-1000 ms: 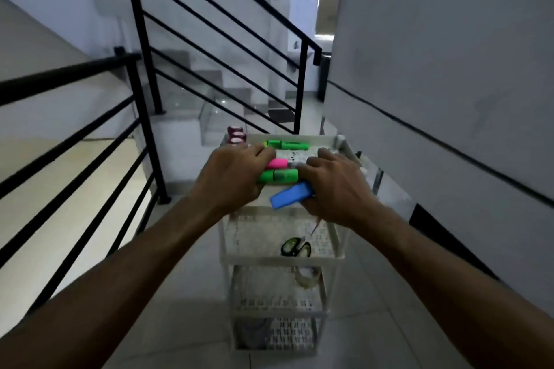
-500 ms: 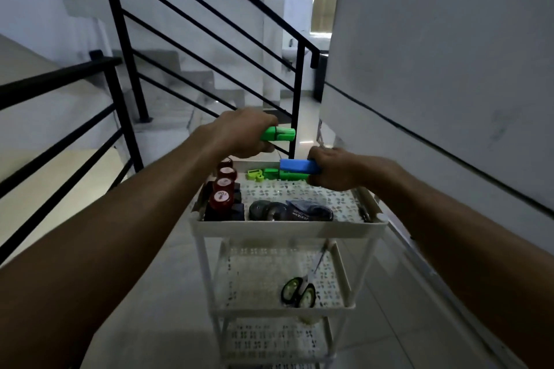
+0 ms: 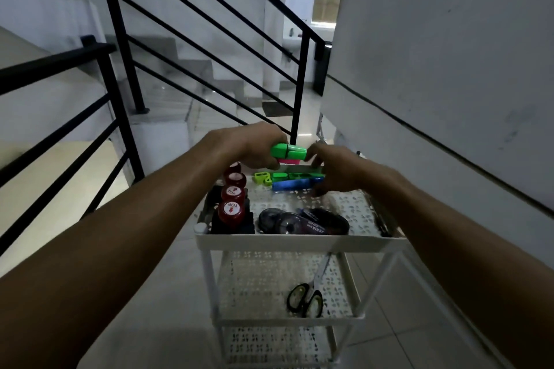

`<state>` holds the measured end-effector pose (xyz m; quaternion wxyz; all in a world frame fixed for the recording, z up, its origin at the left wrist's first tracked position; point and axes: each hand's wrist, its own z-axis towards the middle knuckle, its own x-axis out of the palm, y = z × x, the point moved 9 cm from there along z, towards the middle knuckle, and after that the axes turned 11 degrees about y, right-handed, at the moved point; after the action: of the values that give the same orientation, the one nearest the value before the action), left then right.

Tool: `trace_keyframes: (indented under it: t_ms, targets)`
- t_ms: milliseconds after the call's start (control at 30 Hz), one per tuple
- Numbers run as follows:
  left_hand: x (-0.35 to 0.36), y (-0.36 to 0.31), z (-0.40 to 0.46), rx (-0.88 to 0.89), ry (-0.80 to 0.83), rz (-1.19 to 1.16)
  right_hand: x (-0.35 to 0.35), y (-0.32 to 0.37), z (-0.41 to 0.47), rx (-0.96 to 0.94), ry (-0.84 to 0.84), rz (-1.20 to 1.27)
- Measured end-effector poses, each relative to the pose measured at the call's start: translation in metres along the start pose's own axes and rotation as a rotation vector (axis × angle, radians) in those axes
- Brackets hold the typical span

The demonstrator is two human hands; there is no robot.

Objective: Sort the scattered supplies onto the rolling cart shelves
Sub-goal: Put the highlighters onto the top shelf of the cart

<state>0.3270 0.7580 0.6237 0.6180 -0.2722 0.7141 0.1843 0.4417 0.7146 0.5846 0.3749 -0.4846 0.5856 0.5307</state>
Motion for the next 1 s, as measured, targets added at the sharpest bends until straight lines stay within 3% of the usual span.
trace_keyframes:
  t_ms: [133,300,667,1000]
  targets:
    - [0.002,-0.012,0.009,0.007,0.035,-0.063,-0.016,0.012,-0.012,-0.114,-0.011,0.479]
    - [0.017,-0.016,0.017,0.005,0.094,-0.262,-0.014,0.005,-0.015,-0.139,-0.064,0.635]
    - [0.041,-0.005,0.029,-0.009,0.166,-0.161,0.015,-0.020,0.004,0.008,-0.092,0.168]
    - [0.047,-0.002,0.026,-0.012,0.215,-0.093,0.012,-0.021,-0.004,0.032,0.033,0.150]
